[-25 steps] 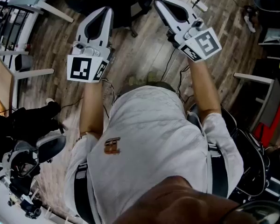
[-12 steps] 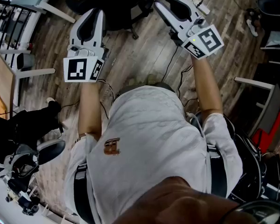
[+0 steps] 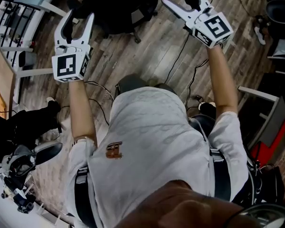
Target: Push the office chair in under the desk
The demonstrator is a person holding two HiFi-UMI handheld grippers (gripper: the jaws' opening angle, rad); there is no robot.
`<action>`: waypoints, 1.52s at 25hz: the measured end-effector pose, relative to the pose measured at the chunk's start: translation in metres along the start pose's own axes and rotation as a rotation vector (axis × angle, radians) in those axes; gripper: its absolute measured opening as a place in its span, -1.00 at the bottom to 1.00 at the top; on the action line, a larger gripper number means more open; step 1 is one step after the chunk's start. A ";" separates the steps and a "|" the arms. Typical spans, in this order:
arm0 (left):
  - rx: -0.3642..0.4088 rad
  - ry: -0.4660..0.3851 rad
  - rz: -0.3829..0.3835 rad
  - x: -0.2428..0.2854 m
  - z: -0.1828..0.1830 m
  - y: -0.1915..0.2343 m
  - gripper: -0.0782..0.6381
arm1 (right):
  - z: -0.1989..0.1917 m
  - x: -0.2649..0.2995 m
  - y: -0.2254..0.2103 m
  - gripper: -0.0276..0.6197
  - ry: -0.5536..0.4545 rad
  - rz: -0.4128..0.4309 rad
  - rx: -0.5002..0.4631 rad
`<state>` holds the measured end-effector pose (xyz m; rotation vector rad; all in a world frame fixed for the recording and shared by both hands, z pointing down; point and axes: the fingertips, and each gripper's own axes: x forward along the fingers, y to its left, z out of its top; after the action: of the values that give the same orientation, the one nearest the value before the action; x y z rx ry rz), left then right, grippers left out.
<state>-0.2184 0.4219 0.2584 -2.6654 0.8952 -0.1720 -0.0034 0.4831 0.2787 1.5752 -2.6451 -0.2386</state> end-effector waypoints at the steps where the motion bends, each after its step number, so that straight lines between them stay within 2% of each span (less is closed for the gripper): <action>1: 0.018 0.023 0.008 0.005 -0.005 0.003 -0.13 | -0.004 0.002 -0.008 -0.21 0.023 0.003 -0.018; 6: 0.104 0.143 0.028 0.031 -0.038 0.020 -0.04 | -0.033 0.025 -0.049 -0.17 0.146 0.021 -0.126; 12: 0.212 0.303 -0.012 0.064 -0.086 0.030 0.02 | -0.067 0.060 -0.109 -0.16 0.314 0.037 -0.280; 17: 0.286 0.385 -0.028 0.089 -0.108 0.042 0.02 | -0.099 0.091 -0.156 -0.15 0.476 0.078 -0.450; 22: 0.365 0.492 -0.073 0.108 -0.134 0.057 0.02 | -0.132 0.126 -0.202 -0.13 0.587 0.117 -0.558; 29: 0.384 0.543 -0.120 0.121 -0.152 0.066 0.02 | -0.159 0.154 -0.231 -0.13 0.674 0.231 -0.722; 33: 0.406 0.533 -0.127 0.126 -0.159 0.075 -0.05 | -0.169 0.170 -0.237 -0.13 0.702 0.297 -0.784; 38: 0.428 0.520 -0.176 0.128 -0.164 0.083 -0.10 | -0.176 0.189 -0.233 -0.14 0.713 0.350 -0.833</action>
<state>-0.1984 0.2385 0.3864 -2.3144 0.6564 -1.0121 0.1303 0.1900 0.4091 0.7215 -1.8262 -0.5405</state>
